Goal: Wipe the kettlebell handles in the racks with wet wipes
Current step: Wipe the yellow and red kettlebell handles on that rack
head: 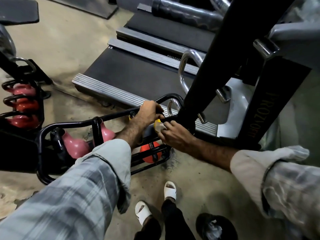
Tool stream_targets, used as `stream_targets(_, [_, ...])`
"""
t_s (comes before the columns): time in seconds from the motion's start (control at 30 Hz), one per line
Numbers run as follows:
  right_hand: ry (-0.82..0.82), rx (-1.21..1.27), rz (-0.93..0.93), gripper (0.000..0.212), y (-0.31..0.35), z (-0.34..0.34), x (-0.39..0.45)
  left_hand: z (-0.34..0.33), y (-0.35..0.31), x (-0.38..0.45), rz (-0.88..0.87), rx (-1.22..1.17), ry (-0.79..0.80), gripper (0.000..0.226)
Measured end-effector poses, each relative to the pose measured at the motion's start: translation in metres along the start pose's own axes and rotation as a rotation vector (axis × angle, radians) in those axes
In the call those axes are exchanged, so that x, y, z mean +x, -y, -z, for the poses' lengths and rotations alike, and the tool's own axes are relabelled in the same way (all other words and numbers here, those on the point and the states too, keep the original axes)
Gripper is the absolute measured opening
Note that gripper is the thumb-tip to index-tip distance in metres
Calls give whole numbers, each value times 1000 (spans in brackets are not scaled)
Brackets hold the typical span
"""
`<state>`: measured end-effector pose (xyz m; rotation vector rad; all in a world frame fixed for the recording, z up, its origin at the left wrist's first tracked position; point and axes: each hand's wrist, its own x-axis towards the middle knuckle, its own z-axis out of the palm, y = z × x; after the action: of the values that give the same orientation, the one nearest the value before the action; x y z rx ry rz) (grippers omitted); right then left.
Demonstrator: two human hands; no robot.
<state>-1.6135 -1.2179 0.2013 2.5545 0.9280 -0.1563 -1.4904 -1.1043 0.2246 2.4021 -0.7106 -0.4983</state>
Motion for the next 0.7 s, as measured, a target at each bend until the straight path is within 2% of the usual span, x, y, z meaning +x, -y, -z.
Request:
stream_targets(0.1, [-115, -139, -78, 4, -1, 0, -6, -1, -1, 0, -7, 11, -3, 28])
stream_targets(0.17, [-86, -38, -106, 6, 8, 3, -6, 0, -2, -1, -8, 14, -1, 29])
stream_targets(0.23, [-27, 86, -114, 26, 14, 7, -11, 1, -2, -2, -10, 22, -1, 31])
stream_targets(0.3, [-35, 275, -179, 34, 14, 13, -21, 2, -3, -3, -16, 30, 3, 31])
stream_targets(0.37, [-251, 508, -381, 33, 13, 14, -26, 2, -3, -4, -19, 34, 5, 31])
stream_targets(0.4, [-337, 653, -542, 28, 14, 14, -29, 1, -3, -5, -25, 45, 2, 31])
stream_targets(0.5, [-528, 1190, -1033, 19, 22, 17, -34, -3, -2, -10, -62, 81, -18, 29])
stream_targets(0.57, [-561, 1418, -1290, 19, 25, 19, -35, -5, -2, -15, -76, 100, -38, 30])
stream_targets(0.63, [-561, 1589, -1384, 16, 30, 17, -37, -7, -1, -22, -75, 91, -70, 31])
stream_targets(0.7, [-574, 1646, -1422, 13, 34, 18, -38, -6, -1, -26, -46, 45, -98, 27])
